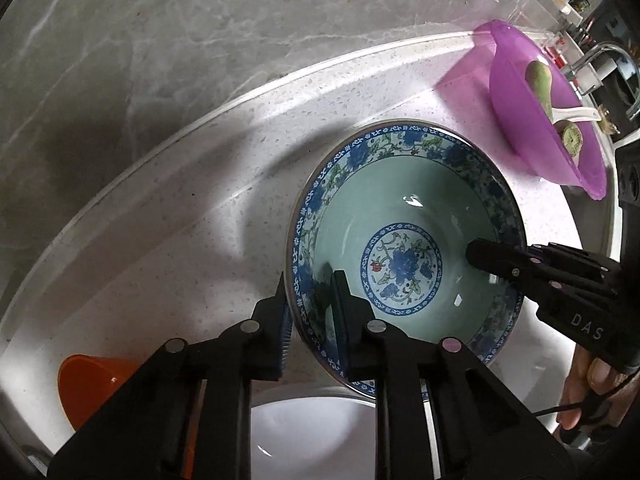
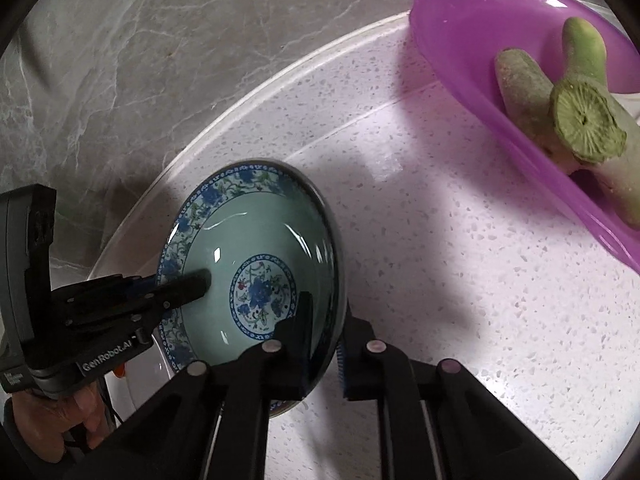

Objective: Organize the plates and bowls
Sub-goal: 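Lift and carry the patterned bowl with both tools along the counter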

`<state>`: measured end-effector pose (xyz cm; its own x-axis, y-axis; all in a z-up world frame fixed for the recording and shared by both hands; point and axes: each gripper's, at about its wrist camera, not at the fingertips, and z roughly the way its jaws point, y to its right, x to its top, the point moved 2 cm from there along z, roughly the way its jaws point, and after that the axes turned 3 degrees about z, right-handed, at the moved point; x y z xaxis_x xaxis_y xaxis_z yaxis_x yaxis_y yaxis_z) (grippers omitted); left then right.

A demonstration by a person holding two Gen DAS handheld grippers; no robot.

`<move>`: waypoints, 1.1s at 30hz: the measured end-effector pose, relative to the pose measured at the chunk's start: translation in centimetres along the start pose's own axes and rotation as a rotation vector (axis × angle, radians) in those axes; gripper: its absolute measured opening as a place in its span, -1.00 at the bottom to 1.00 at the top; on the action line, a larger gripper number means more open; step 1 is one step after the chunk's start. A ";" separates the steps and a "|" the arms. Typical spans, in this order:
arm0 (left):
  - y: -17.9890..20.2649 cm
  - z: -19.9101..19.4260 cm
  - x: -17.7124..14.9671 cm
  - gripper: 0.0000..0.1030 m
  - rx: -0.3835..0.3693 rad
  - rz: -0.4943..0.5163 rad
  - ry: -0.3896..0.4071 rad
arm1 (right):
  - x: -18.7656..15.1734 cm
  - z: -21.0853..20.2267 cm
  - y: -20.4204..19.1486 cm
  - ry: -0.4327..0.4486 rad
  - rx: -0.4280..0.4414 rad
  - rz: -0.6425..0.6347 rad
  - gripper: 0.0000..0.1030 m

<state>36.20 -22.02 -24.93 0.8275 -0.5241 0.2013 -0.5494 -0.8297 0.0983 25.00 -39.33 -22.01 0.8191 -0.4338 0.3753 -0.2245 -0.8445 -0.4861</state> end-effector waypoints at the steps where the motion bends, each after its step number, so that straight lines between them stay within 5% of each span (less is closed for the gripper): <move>1: -0.1 0.0 0.0 -0.68 0.000 -0.004 0.001 | 0.0 0.0 0.0 -0.002 0.005 0.003 -0.77; 17: 1.9 -2.1 -1.1 -0.69 -0.012 -0.007 0.034 | 0.0 -1.7 -1.1 0.038 0.008 -0.033 -0.77; 33: 13.2 -8.8 -9.6 -0.69 -0.077 0.089 0.085 | -7.6 -12.3 3.0 0.085 0.012 -0.020 -0.76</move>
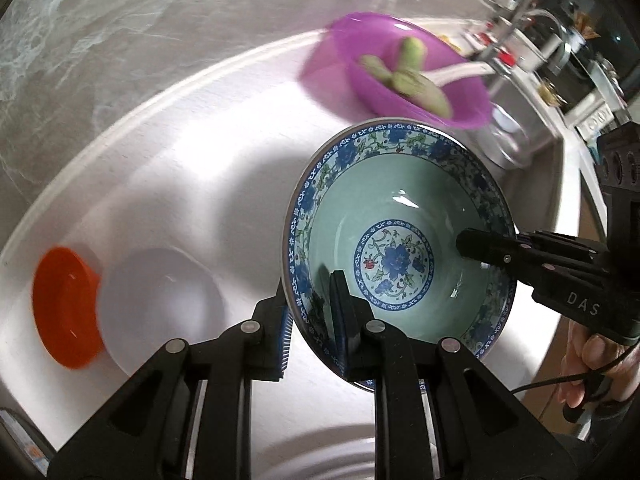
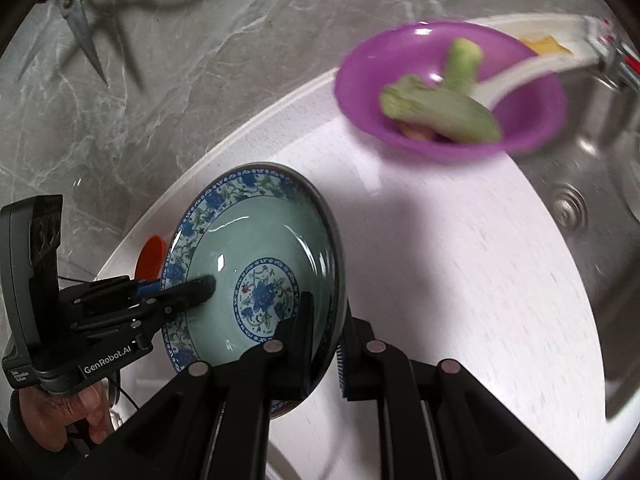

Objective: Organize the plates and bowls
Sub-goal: 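Lift and carry the patterned bowl with both tools along the counter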

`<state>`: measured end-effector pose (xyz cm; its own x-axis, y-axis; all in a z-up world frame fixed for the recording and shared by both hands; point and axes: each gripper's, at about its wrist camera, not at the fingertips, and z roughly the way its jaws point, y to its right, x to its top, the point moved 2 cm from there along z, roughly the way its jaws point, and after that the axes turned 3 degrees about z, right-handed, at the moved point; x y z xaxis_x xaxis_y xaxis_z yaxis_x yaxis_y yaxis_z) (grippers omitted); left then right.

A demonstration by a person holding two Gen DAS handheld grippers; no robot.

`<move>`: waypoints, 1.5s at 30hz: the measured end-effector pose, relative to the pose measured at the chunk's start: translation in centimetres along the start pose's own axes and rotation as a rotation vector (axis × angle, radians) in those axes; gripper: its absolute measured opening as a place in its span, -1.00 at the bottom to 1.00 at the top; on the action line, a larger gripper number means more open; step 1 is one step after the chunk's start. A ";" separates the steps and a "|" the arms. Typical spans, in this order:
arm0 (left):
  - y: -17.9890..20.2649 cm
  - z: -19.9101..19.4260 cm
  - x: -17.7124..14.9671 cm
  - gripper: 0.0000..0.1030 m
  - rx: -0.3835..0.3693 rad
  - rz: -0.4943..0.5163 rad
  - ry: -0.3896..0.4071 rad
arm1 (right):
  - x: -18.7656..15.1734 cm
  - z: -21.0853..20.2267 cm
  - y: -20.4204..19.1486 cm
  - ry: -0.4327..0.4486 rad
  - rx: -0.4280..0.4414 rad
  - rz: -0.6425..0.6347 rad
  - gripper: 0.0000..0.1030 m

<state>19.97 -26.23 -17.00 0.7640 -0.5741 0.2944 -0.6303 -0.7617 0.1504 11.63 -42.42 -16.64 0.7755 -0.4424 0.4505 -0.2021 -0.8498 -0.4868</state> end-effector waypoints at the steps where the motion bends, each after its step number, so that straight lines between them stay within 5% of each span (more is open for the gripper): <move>1: 0.8 -0.1 -0.6 -0.69 -0.005 0.003 -0.002 | -0.7 -0.5 0.4 -0.004 -0.003 0.008 -0.76; 16: 9.8 2.3 -9.9 -0.69 -0.071 0.027 -0.083 | -9.3 -4.1 6.5 -0.065 -0.043 0.093 -0.77; 28: 10.6 5.3 -11.9 -0.69 -0.051 0.017 -0.106 | -10.5 -2.4 8.6 -0.077 -0.030 0.094 -0.77; 32: 10.9 7.1 -10.3 -0.69 -0.051 0.025 -0.105 | -10.6 -2.2 9.0 -0.080 -0.026 0.092 -0.77; 45: 10.3 6.8 -10.7 -0.65 -0.063 -0.014 -0.080 | -11.2 -1.6 9.1 -0.083 0.012 0.074 -0.75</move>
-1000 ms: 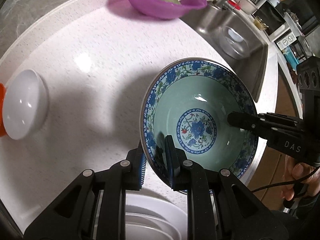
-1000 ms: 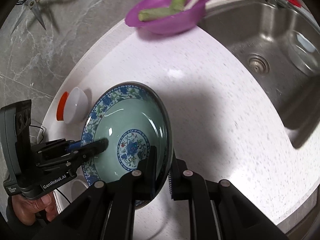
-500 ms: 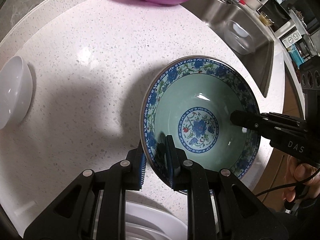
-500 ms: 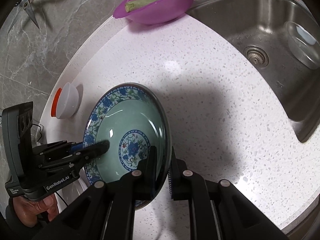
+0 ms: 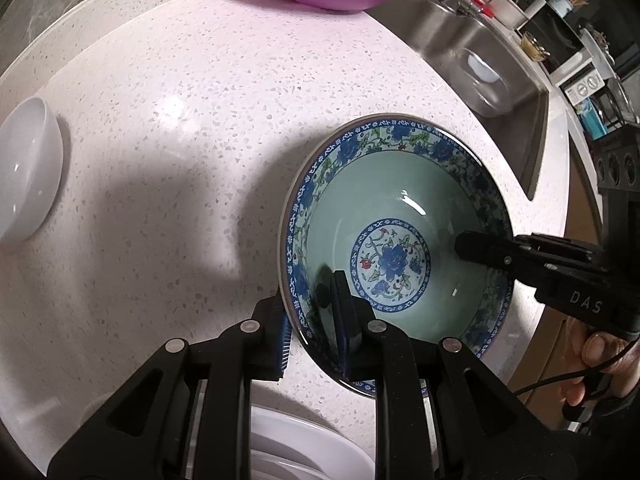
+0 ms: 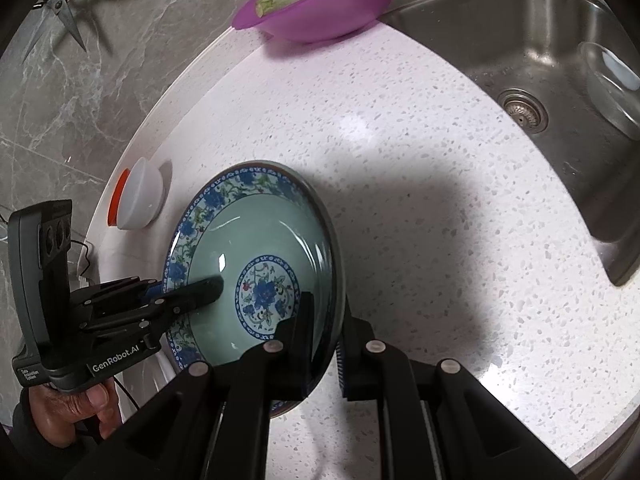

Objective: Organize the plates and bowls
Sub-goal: 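Lift and carry the patterned bowl with both tools along the counter, then lower the patterned bowl onto the counter and open both tools, then grasp the white bowl rim with the right tool while the left tool grasps it too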

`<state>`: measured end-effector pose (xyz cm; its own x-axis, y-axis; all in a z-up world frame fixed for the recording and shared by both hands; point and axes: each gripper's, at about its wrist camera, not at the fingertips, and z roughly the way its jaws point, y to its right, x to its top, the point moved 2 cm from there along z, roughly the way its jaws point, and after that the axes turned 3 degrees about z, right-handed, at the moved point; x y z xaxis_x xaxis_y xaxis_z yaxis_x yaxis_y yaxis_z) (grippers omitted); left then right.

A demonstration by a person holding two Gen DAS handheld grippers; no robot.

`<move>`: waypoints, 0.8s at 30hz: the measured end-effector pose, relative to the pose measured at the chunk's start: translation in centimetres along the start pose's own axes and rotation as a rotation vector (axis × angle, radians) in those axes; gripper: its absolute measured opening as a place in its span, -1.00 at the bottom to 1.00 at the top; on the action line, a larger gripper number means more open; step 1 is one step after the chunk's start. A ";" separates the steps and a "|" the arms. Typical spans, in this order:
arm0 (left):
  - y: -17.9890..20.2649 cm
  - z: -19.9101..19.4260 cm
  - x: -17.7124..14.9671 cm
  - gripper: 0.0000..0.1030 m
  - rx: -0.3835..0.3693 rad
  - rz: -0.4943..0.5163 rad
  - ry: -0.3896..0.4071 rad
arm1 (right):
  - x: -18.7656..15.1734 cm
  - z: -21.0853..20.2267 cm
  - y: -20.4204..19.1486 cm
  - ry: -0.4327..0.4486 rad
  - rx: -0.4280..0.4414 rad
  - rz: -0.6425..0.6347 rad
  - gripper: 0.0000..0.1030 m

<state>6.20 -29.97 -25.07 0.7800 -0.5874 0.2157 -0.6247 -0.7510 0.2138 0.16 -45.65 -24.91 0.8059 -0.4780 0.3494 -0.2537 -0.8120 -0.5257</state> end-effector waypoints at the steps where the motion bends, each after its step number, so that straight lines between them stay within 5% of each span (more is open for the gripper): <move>1: -0.1 -0.1 0.0 -0.62 0.002 -0.005 0.007 | 0.0 0.1 0.0 0.001 0.006 -0.001 -0.73; 6: -0.5 -1.5 -0.1 0.19 -0.019 -0.026 0.047 | -0.2 0.1 0.1 0.014 0.009 -0.005 -0.71; 10: -1.3 -3.7 -0.4 0.52 -0.051 -0.065 0.097 | -0.2 -0.6 0.4 0.037 0.019 0.011 -0.11; 14: -3.7 -7.6 -1.4 0.95 -0.094 -0.146 0.180 | -0.3 -2.6 0.6 0.085 0.015 0.014 -0.05; 18: -9.5 -11.2 -3.2 0.99 -0.049 -0.268 0.257 | 1.0 -5.3 0.5 0.152 0.005 0.016 0.19; 21: -14.0 -13.2 -4.6 0.99 0.057 -0.332 0.320 | 3.4 -7.0 -1.1 0.196 0.024 -0.019 0.46; 24: -17.9 -14.1 -5.7 0.99 0.111 -0.414 0.320 | 5.8 -7.1 -3.8 0.196 0.077 -0.066 0.65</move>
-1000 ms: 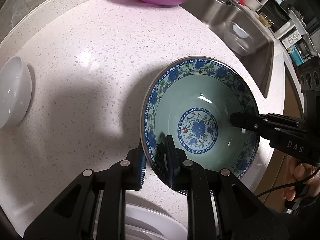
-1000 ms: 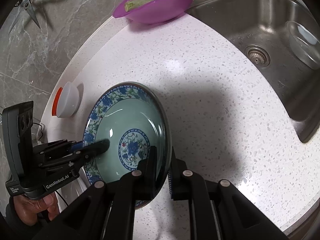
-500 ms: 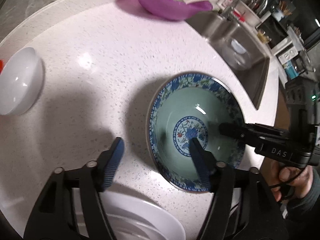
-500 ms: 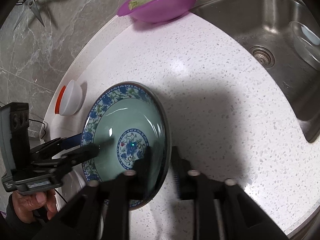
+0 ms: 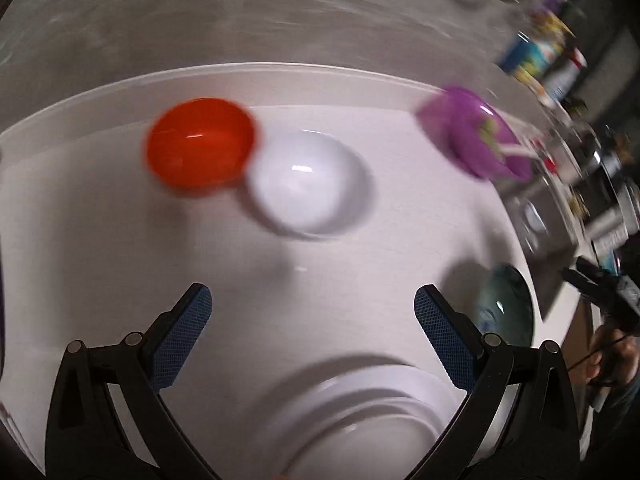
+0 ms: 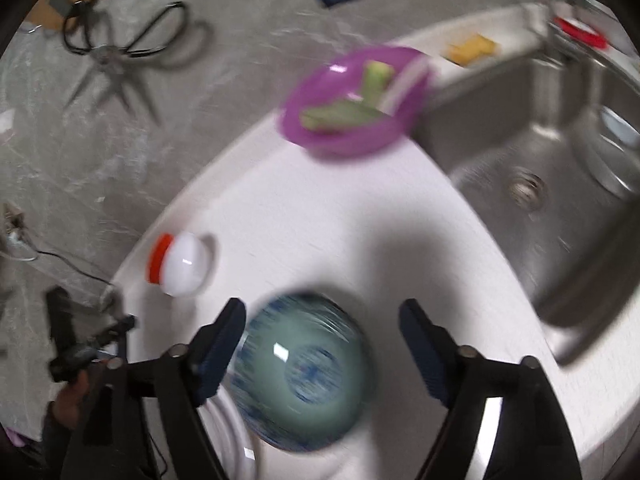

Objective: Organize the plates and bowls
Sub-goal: 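Grasp the white bowl rim with the right tool while the left tool grasps it too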

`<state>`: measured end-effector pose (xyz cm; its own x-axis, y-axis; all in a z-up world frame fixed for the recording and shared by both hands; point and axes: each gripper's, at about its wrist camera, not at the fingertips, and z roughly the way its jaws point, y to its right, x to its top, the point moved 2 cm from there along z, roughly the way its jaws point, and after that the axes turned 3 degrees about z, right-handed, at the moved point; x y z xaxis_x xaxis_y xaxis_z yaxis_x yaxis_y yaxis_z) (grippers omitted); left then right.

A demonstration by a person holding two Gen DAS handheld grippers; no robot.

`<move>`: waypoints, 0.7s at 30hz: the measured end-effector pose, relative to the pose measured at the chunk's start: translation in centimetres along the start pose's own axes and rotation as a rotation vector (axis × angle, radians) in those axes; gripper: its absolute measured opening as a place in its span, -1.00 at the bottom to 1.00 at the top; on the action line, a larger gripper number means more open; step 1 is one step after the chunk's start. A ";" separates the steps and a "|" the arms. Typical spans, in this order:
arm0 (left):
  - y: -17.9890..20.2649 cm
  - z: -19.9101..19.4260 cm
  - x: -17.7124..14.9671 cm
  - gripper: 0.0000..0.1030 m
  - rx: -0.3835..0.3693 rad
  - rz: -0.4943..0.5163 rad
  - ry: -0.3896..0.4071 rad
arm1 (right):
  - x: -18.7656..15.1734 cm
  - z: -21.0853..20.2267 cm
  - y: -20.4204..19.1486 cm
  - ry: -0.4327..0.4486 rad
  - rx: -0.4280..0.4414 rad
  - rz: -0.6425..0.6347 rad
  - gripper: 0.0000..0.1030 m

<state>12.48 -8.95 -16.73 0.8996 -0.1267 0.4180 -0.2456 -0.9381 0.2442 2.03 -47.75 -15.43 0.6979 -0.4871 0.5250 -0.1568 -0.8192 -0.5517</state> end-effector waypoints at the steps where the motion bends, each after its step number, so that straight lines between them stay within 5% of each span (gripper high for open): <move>1: -1.1 0.1 0.3 0.99 0.011 -0.031 -0.001 | 1.1 0.7 -1.5 -0.008 0.038 -0.026 0.68; 5: -4.1 1.3 1.3 0.99 0.043 -0.124 -0.045 | 3.9 4.8 -6.6 -0.078 0.117 -0.118 0.68; 7: -5.4 2.4 1.8 0.99 0.001 -0.190 -0.077 | 4.9 7.5 -9.3 -0.121 0.144 -0.164 0.68; 11: -5.5 4.3 2.5 0.99 0.015 -0.213 -0.082 | 5.7 13.6 -13.4 -0.231 0.103 -0.255 0.65; 17: -5.3 6.9 4.0 0.96 0.020 -0.238 -0.075 | 5.7 21.3 -16.0 -0.361 0.058 -0.279 0.21; 19: -5.6 8.0 4.5 0.90 0.024 -0.239 -0.079 | 5.2 22.5 -15.9 -0.382 0.044 -0.291 0.09; 21: -5.6 8.9 5.0 0.52 0.017 -0.242 -0.082 | 5.0 23.8 -15.7 -0.405 0.036 -0.290 0.07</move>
<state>21.54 -7.20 -23.80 0.9579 0.0772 0.2766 -0.0140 -0.9495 0.3136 24.58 -30.13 -19.59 0.9257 -0.0785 0.3699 0.1029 -0.8890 -0.4462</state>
